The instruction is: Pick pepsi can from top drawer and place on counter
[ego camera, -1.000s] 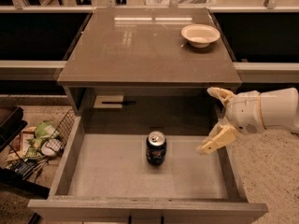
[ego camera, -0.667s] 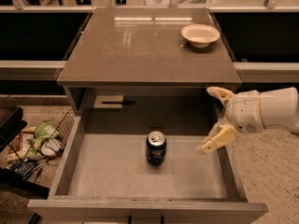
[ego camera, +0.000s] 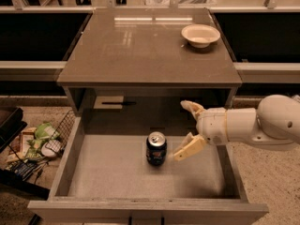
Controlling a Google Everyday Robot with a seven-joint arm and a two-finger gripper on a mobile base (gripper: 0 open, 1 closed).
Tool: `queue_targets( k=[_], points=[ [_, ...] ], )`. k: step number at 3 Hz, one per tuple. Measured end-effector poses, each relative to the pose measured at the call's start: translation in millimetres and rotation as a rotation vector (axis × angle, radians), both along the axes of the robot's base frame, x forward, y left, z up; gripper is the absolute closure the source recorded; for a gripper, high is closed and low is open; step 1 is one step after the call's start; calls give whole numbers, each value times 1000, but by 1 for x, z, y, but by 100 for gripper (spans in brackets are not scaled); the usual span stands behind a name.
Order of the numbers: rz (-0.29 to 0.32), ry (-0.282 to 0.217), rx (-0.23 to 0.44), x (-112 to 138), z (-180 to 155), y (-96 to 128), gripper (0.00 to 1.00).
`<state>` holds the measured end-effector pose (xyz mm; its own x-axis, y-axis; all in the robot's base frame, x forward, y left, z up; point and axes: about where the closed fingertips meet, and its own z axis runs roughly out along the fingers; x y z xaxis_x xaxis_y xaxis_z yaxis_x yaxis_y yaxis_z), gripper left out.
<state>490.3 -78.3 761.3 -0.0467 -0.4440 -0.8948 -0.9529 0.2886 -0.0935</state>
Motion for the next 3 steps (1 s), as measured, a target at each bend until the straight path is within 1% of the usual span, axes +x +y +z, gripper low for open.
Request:
queue_targets(
  k=[1,2,3],
  points=[
    [29,3,55,7,-22,28,0],
    [42,15,76,10,-46,44,0],
    [50,38,82,11,-75,47,18]
  ],
)
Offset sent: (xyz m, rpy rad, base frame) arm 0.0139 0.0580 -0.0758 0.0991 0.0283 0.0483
